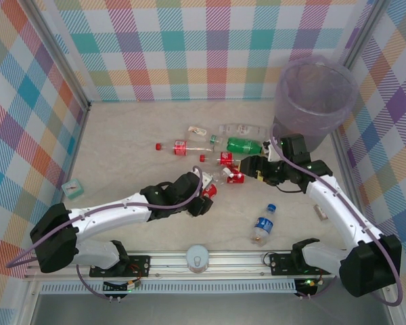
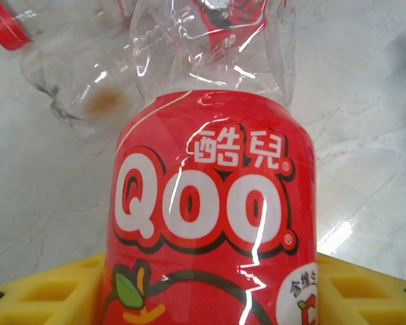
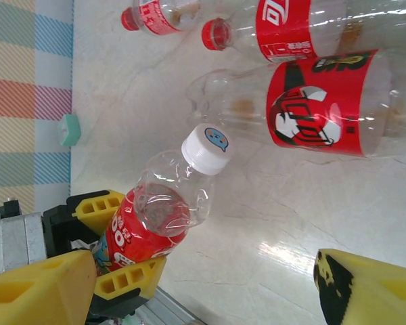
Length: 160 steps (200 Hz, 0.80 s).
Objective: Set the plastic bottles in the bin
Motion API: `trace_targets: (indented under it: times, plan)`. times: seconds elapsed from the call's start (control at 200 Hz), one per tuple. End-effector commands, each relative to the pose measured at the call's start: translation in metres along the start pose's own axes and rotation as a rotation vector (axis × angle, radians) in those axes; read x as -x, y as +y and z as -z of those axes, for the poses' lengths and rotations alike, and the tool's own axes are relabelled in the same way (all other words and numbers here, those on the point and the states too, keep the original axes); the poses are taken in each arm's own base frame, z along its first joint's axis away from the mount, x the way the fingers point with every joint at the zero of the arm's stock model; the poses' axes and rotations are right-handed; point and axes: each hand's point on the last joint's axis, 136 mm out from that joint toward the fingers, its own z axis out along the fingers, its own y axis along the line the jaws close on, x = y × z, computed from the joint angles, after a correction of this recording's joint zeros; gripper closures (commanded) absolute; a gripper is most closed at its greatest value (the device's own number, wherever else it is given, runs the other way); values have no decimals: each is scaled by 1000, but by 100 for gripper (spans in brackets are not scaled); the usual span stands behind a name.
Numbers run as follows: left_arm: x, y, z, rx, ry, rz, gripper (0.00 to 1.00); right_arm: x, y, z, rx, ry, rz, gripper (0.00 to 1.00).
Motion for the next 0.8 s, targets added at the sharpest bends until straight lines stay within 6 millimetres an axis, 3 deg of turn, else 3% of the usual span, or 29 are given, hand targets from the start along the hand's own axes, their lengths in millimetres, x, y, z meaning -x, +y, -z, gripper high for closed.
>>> trace_targets:
  times: [0.0, 0.125, 0.34, 0.55, 0.795]
  plan:
    - [9, 6, 9, 14, -66, 19, 42, 6, 20, 0, 105, -6, 4, 16]
    - [37, 2, 24, -37, -212, 66, 42, 11, 34, -10, 189, 10, 0, 14]
    - [75, -13, 38, -123, -360, 98, 42, 23, 36, -41, 192, 56, -2, 11]
    - [83, -17, 32, -133, -366, 91, 42, 17, 64, -61, 272, 117, 68, 10]
    - [89, -21, 22, -139, -365, 90, 41, 15, 69, -63, 286, 120, 87, 9]
